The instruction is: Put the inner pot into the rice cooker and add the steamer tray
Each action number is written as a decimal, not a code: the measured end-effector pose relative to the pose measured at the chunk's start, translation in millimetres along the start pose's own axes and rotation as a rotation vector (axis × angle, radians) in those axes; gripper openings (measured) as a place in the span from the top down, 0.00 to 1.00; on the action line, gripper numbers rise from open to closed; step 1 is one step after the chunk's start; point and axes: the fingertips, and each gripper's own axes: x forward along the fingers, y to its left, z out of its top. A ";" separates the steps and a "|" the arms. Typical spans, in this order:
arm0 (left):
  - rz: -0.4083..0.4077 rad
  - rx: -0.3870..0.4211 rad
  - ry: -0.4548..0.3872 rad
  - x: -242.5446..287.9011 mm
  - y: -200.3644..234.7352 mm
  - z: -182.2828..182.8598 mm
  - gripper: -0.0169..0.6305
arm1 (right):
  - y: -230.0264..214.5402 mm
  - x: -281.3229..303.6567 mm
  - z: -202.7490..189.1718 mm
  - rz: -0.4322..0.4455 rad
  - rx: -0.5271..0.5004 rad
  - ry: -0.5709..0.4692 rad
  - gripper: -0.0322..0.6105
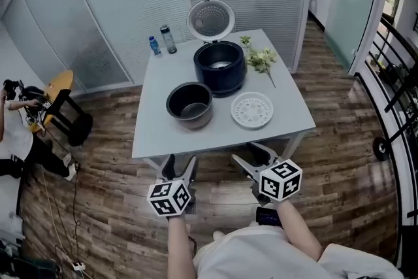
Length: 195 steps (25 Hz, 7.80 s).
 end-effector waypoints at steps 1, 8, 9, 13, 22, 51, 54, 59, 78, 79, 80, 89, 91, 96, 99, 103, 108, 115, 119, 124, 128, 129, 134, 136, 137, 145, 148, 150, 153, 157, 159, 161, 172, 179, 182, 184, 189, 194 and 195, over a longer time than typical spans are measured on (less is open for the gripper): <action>0.009 0.007 -0.002 0.2 -1.5 -0.1 0.49 | -2.0 -0.1 0.2 -0.007 -0.020 0.008 0.55; 0.082 -0.001 -0.021 -0.6 -15.9 -8.6 0.49 | -25.6 -14.8 0.0 0.004 -0.021 0.017 0.55; 0.091 -0.013 -0.025 -1.2 -16.3 -10.4 0.49 | -29.3 -14.7 -0.5 0.007 -0.014 0.020 0.55; 0.113 -0.025 -0.007 2.7 -14.3 -14.7 0.49 | -39.7 -14.1 2.2 0.017 0.011 0.019 0.55; 0.157 -0.046 -0.006 36.2 22.0 -10.5 0.49 | -68.7 25.2 -1.6 0.016 0.039 0.046 0.55; 0.112 -0.242 0.160 287.0 252.5 11.8 0.49 | -194.9 337.1 2.2 -0.108 0.192 0.243 0.55; 0.110 -0.258 0.176 295.5 257.2 3.1 0.49 | -199.3 345.1 -4.5 -0.121 0.217 0.258 0.55; 0.075 -0.265 0.210 305.6 261.0 -9.1 0.50 | -205.8 353.2 -18.8 -0.148 0.227 0.286 0.58; 0.030 -0.318 0.165 308.8 265.8 -9.4 0.78 | -202.0 373.5 -35.3 -0.137 0.303 0.321 0.76; 0.035 -0.322 0.161 308.8 266.3 -9.3 0.78 | -201.8 373.9 -35.2 -0.135 0.297 0.324 0.76; 0.041 -0.326 0.158 309.0 266.7 -9.4 0.79 | -202.0 374.1 -35.1 -0.134 0.289 0.326 0.76; 0.071 -0.373 0.154 303.6 268.3 -11.7 0.81 | -197.7 371.4 -32.0 -0.127 0.267 0.339 0.77; 0.073 -0.381 0.144 301.7 268.1 -10.3 0.82 | -195.8 370.9 -28.9 -0.121 0.257 0.333 0.78; 0.072 -0.385 0.113 295.4 267.5 -0.4 0.82 | -188.1 369.1 -18.2 -0.099 0.236 0.316 0.78; 0.076 -0.381 0.082 290.5 267.2 10.5 0.82 | -183.1 369.6 -7.8 -0.078 0.216 0.301 0.78; 0.085 -0.377 0.040 277.6 267.7 26.9 0.82 | -170.4 371.2 9.5 -0.043 0.181 0.283 0.78; 0.079 -0.364 -0.020 265.3 263.9 53.8 0.82 | -157.0 369.3 37.1 -0.007 0.147 0.238 0.78; 0.056 -0.332 -0.099 259.1 258.0 98.3 0.82 | -144.8 368.0 81.7 0.022 0.108 0.162 0.78; 0.035 -0.314 -0.137 259.2 254.3 120.3 0.82 | -140.3 365.6 103.5 0.028 0.082 0.122 0.78; 0.004 -0.289 -0.153 265.1 248.0 137.7 0.82 | -142.1 361.7 119.2 0.027 0.065 0.090 0.78; -0.022 -0.275 -0.168 269.2 242.8 149.6 0.82 | -143.4 357.1 129.6 0.015 0.059 0.065 0.78; -0.029 -0.272 -0.172 271.1 240.6 152.9 0.82 | -144.6 355.5 132.5 0.011 0.058 0.058 0.78; -0.078 -0.250 -0.187 278.4 227.0 170.9 0.82 | -149.6 345.5 151.8 -0.016 0.058 0.024 0.78; -0.099 -0.248 -0.194 280.1 222.1 178.6 0.82 | -149.2 341.3 162.0 -0.019 0.044 0.011 0.78; -0.108 -0.246 -0.199 280.8 220.0 181.9 0.82 | -148.9 339.5 166.6 -0.020 0.036 0.004 0.78; -0.169 -0.219 -0.220 294.8 193.6 205.5 0.81 | -161.7 318.6 191.1 -0.050 0.031 -0.054 0.78; -0.184 -0.208 -0.230 303.0 185.7 214.1 0.82 | -170.1 314.8 198.8 -0.057 0.031 -0.074 0.78; -0.199 -0.211 -0.243 309.0 179.6 219.6 0.82 | -176.3 311.8 204.4 -0.062 0.031 -0.086 0.78; -0.219 -0.216 -0.249 319.7 171.1 224.1 0.82 | -186.5 307.4 211.1 -0.076 0.033 -0.101 0.78; -0.247 -0.218 -0.251 339.0 159.9 233.3 0.82 | -204.0 303.9 220.3 -0.097 0.039 -0.117 0.78; -0.267 -0.239 -0.262 350.2 154.6 238.7 0.82 | -214.2 302.9 225.3 -0.111 0.042 -0.124 0.78; -0.285 -0.265 -0.273 360.6 150.3 243.3 0.84 | -223.7 302.0 229.5 -0.125 0.048 -0.130 0.78; -0.337 -0.274 -0.246 416.5 126.4 253.0 0.84 | -271.5 299.5 248.6 -0.186 0.055 -0.150 0.78; -0.367 -0.296 -0.253 443.9 118.5 263.6 0.85 | -290.5 301.8 265.5 -0.202 0.042 -0.162 0.78; -0.366 -0.299 -0.246 459.3 119.5 268.4 0.85 | -303.5 311.4 273.6 -0.208 0.035 -0.158 0.78; -0.365 -0.300 -0.241 465.9 120.1 267.7 0.85 | -309.6 314.6 271.7 -0.209 0.045 -0.152 0.78; -0.366 -0.307 -0.214 480.9 119.5 258.0 0.85 | -323.5 318.0 261.6 -0.224 0.066 -0.135 0.78; -0.361 -0.313 -0.190 495.5 119.2 246.8 0.85 | -339.4 322.9 251.5 -0.231 0.090 -0.116 0.78; -0.357 -0.314 -0.185 497.4 119.8 244.7 0.85 | -341.7 324.1 249.7 -0.230 0.094 -0.111 0.78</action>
